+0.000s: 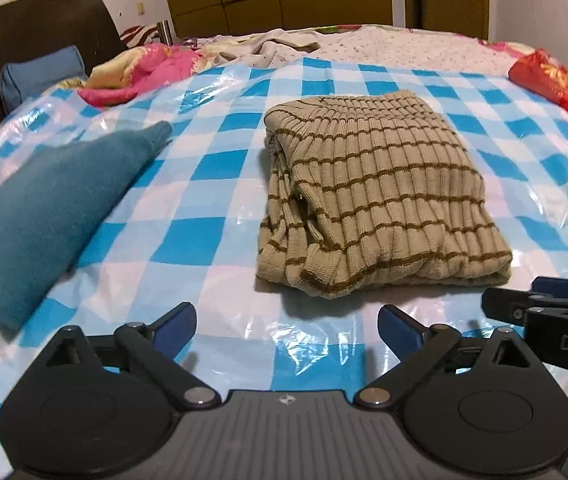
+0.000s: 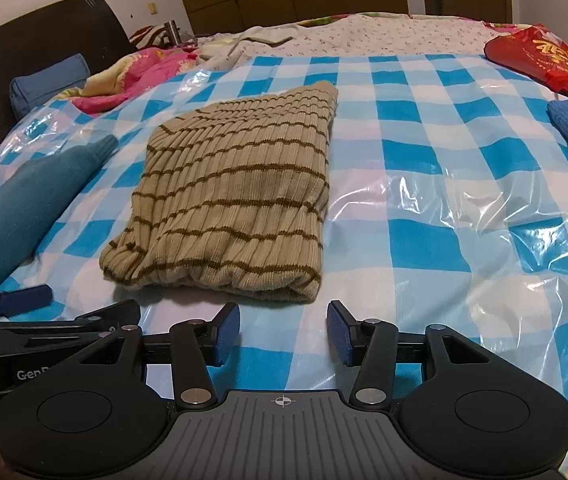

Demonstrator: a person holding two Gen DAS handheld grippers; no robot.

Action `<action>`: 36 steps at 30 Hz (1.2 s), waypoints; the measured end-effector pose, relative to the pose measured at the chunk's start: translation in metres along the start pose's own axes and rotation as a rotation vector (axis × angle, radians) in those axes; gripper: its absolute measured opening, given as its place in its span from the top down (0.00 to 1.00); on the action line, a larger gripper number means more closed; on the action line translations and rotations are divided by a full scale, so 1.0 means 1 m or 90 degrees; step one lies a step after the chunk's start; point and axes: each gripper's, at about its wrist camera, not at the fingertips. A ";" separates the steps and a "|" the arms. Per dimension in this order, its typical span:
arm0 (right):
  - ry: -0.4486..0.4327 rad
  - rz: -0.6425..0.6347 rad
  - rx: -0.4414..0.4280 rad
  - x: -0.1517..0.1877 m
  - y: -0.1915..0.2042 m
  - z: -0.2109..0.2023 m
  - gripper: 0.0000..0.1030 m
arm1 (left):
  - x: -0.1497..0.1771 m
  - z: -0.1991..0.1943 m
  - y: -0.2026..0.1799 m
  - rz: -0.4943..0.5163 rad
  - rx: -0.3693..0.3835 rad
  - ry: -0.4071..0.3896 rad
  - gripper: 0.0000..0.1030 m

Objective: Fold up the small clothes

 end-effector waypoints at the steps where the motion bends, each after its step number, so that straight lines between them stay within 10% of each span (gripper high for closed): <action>1: -0.002 0.000 0.000 0.001 0.000 -0.001 0.52 | -0.001 -0.001 0.002 -0.007 0.000 -0.003 0.00; 6: -0.013 -0.009 0.004 0.002 0.000 -0.004 0.52 | -0.007 0.006 0.029 -0.081 0.013 0.009 0.00; 18: -0.028 -0.020 -0.016 0.001 0.005 -0.001 0.51 | -0.022 0.034 0.061 -0.113 -0.161 0.020 0.00; 30: -0.043 -0.093 -0.076 -0.061 0.066 0.015 0.51 | -0.011 -0.005 0.076 -0.104 -0.119 -0.052 0.00; 36: 0.042 -0.142 -0.064 -0.072 0.109 0.068 0.59 | -0.005 -0.013 0.085 -0.109 -0.074 -0.063 0.00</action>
Point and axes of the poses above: each gripper's, at about its wrist camera, not at the fingertips, and z roughly the way its jaws point, y to its left, x to its underside, and after that the axes turned 2 degrees about z, right-handed
